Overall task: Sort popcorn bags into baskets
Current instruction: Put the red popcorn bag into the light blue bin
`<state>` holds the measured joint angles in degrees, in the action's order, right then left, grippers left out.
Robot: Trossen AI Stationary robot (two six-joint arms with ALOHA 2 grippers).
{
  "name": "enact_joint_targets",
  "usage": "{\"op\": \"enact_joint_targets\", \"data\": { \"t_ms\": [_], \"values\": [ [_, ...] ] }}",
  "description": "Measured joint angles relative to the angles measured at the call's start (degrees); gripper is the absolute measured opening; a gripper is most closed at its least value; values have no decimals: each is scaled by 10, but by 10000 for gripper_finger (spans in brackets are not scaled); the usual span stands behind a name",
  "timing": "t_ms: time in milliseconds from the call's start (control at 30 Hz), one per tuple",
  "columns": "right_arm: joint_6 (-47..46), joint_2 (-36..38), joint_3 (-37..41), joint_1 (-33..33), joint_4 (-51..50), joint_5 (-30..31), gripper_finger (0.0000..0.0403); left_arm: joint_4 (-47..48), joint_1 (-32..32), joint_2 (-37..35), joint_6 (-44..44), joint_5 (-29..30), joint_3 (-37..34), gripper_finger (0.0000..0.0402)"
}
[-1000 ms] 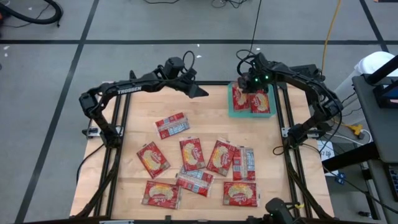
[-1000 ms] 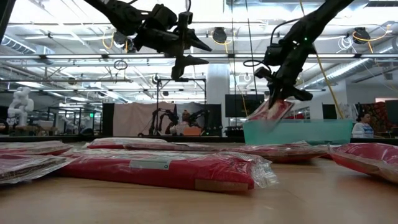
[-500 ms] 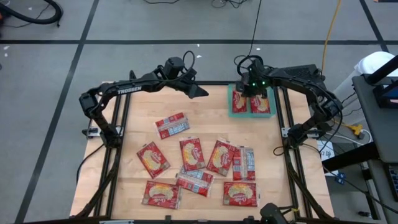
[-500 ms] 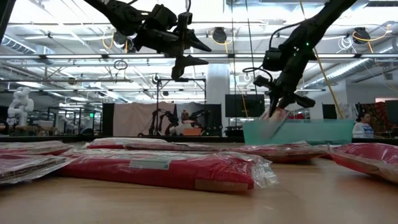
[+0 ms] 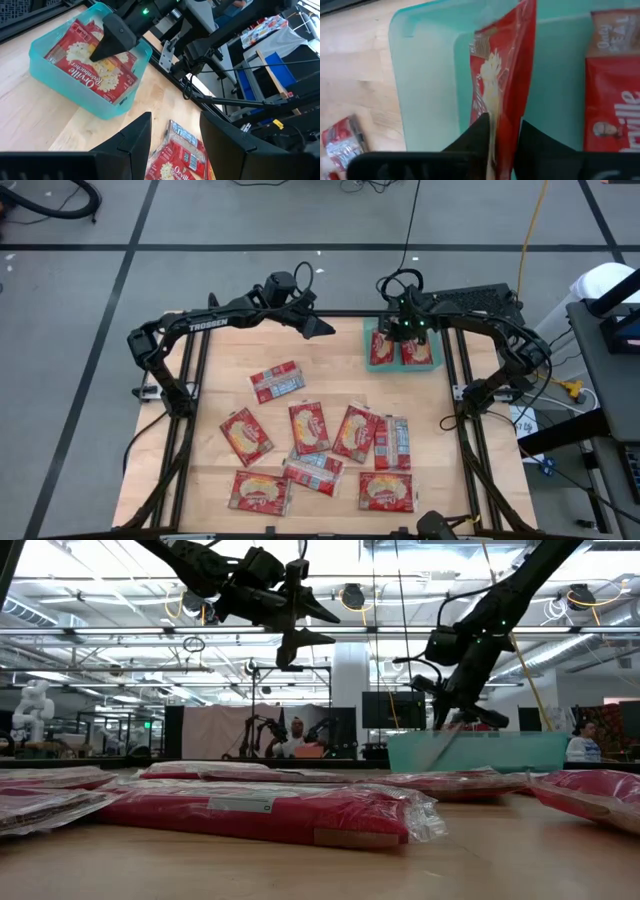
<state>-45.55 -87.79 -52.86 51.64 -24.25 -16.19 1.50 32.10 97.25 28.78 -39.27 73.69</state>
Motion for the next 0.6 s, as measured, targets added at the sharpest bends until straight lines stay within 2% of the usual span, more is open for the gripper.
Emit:
{"op": "enact_joint_targets", "data": {
  "t_ms": [300,433,600],
  "values": [
    [51,0,0,2,35,-1,156,0,0,0,-17,0,0,170],
    [47,3,0,4,-2,-5,170,0,0,0,-17,0,0,170],
    [56,3,0,4,-61,-4,167,6,0,0,-13,0,0,170]
  ]
}}
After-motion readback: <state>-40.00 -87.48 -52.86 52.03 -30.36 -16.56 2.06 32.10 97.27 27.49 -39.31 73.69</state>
